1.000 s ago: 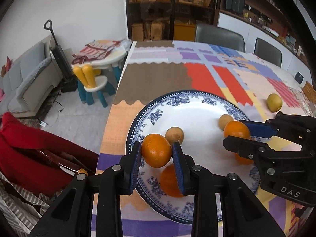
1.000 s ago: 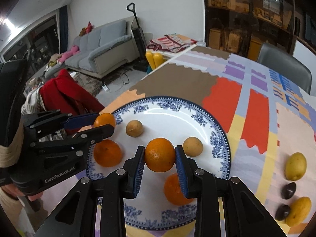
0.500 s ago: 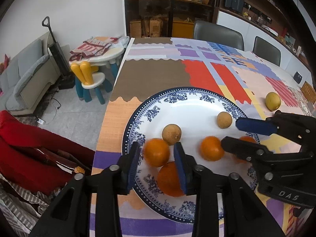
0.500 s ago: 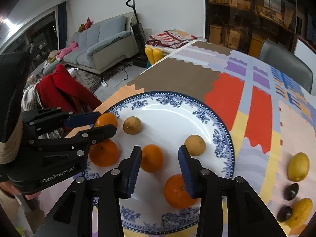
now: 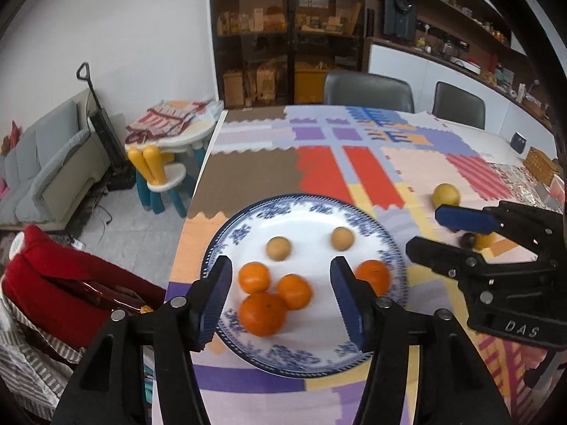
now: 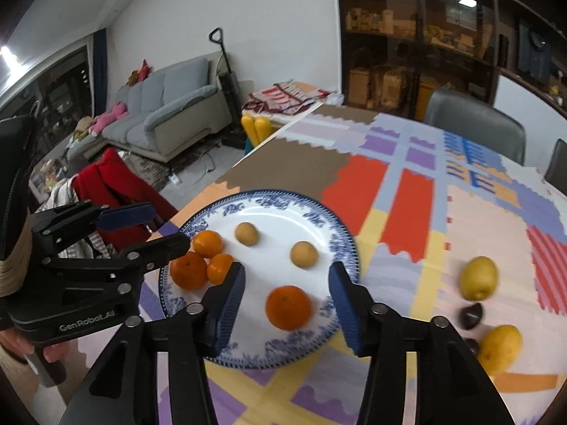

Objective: Organize fruits
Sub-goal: 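Move both grippers back toward the pear, plums and pomelo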

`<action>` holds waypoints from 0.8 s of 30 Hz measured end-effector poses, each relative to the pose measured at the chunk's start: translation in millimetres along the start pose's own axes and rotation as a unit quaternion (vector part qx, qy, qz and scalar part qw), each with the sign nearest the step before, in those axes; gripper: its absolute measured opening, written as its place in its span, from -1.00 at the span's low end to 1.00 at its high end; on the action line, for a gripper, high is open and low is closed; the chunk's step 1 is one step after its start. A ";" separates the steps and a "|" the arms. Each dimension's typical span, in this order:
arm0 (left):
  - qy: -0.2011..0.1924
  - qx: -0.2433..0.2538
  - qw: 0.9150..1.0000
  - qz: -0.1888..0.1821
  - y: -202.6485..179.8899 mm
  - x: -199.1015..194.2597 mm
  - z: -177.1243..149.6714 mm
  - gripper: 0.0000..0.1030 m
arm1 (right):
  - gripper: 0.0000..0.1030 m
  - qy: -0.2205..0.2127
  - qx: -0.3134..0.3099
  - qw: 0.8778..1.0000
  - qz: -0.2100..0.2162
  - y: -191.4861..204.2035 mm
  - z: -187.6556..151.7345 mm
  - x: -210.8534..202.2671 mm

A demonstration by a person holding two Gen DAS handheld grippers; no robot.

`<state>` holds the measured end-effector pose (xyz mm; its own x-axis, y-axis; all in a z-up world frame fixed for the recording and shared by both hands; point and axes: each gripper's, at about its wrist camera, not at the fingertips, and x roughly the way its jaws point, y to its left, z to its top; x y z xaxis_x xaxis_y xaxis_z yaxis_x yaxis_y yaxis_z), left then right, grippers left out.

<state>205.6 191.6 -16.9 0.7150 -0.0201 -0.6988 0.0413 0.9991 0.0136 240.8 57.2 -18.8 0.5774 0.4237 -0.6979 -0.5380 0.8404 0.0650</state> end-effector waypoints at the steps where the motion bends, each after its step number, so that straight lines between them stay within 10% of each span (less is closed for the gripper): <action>1: -0.005 0.004 1.000 0.000 -5.6 -5.3 0.0 0.15 | 0.02 -0.007 0.001 1.000 -0.004 -2.1 -1.2 -7.1; 24: -0.049 0.087 0.994 -0.053 -143.2 -33.8 -1.4 0.47 | 0.29 -0.062 0.046 0.990 -0.122 -99.2 -63.3 -124.0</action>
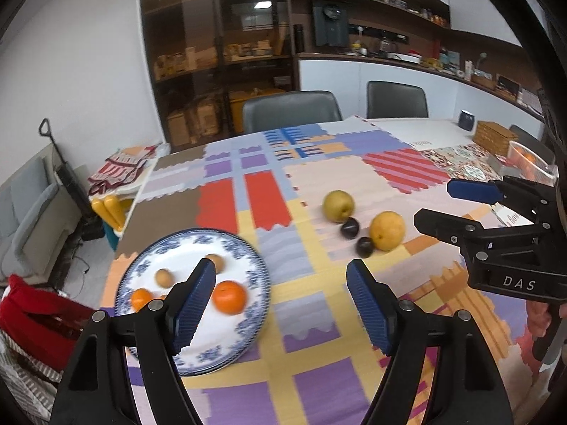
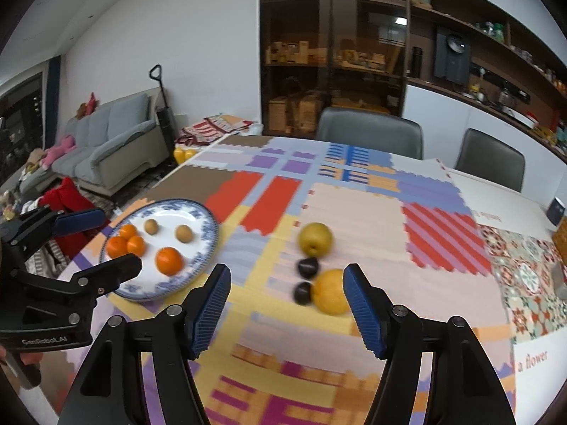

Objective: Organize fruits
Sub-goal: 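Move both grippers back toward the pear, plums and pomelo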

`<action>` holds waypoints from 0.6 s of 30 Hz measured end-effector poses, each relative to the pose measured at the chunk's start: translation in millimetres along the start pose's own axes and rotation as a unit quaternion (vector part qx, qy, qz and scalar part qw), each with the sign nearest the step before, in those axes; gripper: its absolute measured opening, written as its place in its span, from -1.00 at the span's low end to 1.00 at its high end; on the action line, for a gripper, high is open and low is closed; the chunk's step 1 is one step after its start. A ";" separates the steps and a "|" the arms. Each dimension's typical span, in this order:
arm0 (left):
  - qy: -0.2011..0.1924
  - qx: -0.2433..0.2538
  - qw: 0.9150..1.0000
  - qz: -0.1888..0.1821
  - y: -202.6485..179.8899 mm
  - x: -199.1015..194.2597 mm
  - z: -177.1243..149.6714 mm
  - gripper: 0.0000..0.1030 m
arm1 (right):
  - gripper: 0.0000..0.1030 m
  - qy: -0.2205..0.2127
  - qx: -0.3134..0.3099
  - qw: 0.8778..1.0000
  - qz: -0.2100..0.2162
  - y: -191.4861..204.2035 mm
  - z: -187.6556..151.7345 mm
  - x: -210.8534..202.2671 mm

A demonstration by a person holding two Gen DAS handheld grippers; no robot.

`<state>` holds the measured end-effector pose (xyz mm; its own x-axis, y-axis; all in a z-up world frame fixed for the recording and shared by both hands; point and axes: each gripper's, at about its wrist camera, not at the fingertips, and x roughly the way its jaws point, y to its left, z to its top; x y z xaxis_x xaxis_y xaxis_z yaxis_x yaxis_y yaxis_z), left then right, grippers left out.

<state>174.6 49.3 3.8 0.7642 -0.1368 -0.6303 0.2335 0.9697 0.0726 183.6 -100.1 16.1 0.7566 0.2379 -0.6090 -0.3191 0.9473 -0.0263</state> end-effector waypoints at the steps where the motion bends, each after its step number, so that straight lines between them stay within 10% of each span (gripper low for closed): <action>1: -0.002 0.005 1.000 -0.004 -5.3 2.8 0.9 0.47 | 0.29 0.000 0.002 1.000 -0.003 -4.6 -1.7 -0.7; 18: -0.004 0.069 0.995 -0.076 -54.9 74.5 0.6 0.45 | 0.29 0.029 -0.017 0.999 -0.002 -55.8 -24.3 27.7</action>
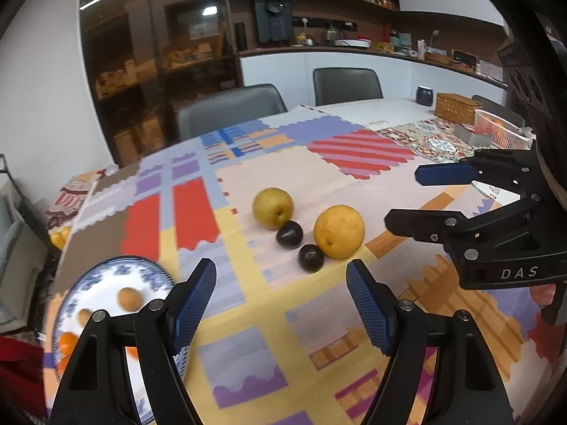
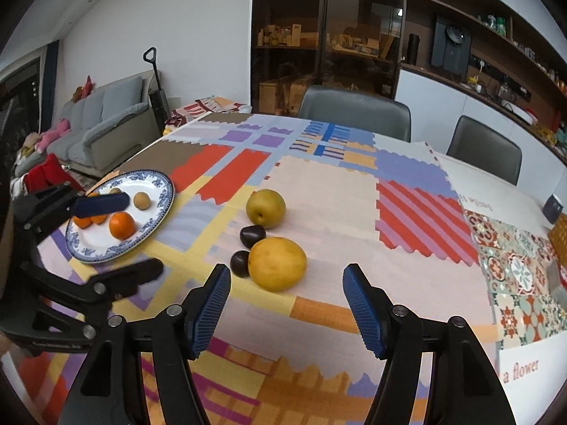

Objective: Organize fruits
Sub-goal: 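Move both grippers back toward the pear, plums and pomelo, then close the left gripper on a dark plum while the right gripper grasps the yellow pomelo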

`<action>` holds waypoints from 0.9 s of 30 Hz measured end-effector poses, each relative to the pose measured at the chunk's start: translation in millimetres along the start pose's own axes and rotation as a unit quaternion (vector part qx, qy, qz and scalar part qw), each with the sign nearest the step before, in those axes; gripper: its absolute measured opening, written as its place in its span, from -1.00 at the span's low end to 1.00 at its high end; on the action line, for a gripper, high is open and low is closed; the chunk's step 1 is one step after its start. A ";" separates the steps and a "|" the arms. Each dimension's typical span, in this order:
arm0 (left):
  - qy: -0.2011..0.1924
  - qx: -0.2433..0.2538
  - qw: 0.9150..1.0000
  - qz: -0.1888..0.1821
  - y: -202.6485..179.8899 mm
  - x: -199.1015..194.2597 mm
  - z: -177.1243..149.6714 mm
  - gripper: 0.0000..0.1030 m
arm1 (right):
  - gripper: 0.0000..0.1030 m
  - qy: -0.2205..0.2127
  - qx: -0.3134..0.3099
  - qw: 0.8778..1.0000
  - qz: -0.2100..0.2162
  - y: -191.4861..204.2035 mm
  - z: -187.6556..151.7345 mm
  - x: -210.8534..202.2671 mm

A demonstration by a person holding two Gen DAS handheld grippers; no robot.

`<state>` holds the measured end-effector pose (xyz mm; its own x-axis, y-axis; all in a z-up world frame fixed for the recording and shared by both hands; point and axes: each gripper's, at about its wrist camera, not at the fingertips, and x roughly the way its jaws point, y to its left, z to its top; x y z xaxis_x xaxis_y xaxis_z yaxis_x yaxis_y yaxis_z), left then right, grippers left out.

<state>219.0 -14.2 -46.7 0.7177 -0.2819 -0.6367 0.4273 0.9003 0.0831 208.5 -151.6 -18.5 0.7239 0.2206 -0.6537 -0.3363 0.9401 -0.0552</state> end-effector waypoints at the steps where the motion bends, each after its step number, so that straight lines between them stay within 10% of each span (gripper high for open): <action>1: 0.003 0.000 1.000 -0.006 1.2 5.9 0.2 0.45 | 0.29 0.001 0.005 1.000 0.005 -1.9 -0.3 4.3; 27: 0.050 0.033 0.997 -0.049 5.5 62.6 -2.0 0.19 | 0.14 0.065 0.097 0.990 0.081 -18.2 -2.0 92.2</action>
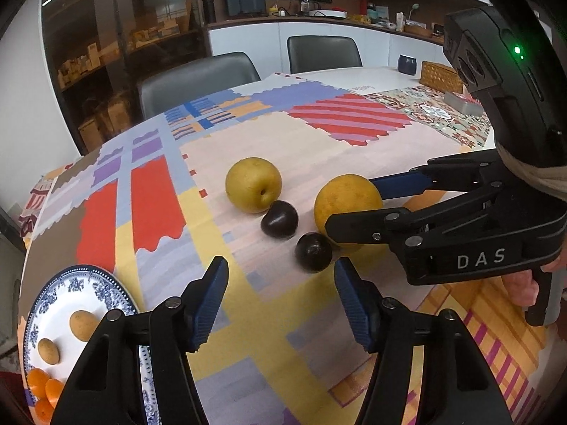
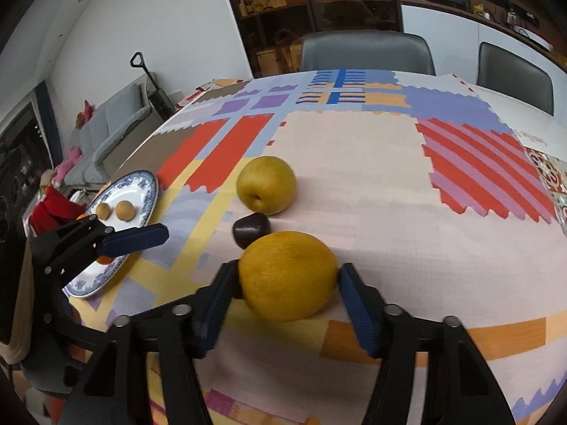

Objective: Organize fruits
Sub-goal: 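Close the left gripper on a dark plum while the right gripper grasps the yellow pomelo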

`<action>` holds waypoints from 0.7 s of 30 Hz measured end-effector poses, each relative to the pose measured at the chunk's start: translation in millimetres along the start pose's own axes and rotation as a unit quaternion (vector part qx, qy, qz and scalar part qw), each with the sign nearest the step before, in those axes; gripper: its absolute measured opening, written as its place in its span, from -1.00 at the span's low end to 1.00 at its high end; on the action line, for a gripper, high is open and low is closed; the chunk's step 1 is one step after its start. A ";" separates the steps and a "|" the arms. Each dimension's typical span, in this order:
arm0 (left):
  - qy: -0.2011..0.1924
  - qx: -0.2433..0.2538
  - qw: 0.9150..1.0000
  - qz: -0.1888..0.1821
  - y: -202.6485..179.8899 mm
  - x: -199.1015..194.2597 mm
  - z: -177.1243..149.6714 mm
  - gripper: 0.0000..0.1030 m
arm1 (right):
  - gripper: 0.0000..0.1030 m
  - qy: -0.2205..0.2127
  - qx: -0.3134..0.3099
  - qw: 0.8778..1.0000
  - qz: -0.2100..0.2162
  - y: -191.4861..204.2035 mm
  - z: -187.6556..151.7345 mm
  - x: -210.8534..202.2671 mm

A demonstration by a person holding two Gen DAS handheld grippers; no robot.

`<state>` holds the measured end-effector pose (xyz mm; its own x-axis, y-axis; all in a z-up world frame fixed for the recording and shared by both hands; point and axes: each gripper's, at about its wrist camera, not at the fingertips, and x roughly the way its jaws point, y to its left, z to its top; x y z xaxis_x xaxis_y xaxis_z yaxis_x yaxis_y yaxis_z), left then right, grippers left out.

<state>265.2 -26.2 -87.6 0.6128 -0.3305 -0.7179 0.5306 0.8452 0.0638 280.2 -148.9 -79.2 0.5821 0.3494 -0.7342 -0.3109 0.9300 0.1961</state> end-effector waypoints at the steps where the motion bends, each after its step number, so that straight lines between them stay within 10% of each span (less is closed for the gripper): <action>1: 0.001 0.001 1.000 -0.002 -1.1 1.0 1.0 0.19 | 0.14 0.000 0.004 1.000 0.005 -2.0 -0.2 -0.1; 21: 0.053 -0.052 0.997 -0.015 -10.3 32.1 16.4 -0.51 | 0.13 -0.019 0.041 0.998 -0.041 -33.6 -13.1 -27.2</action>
<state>288.9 -52.5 -99.9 0.5289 -0.3143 -0.7884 0.4804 0.8766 -0.0272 265.0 -191.2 -74.3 0.6315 0.2741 -0.7254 -0.2000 0.9614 0.1891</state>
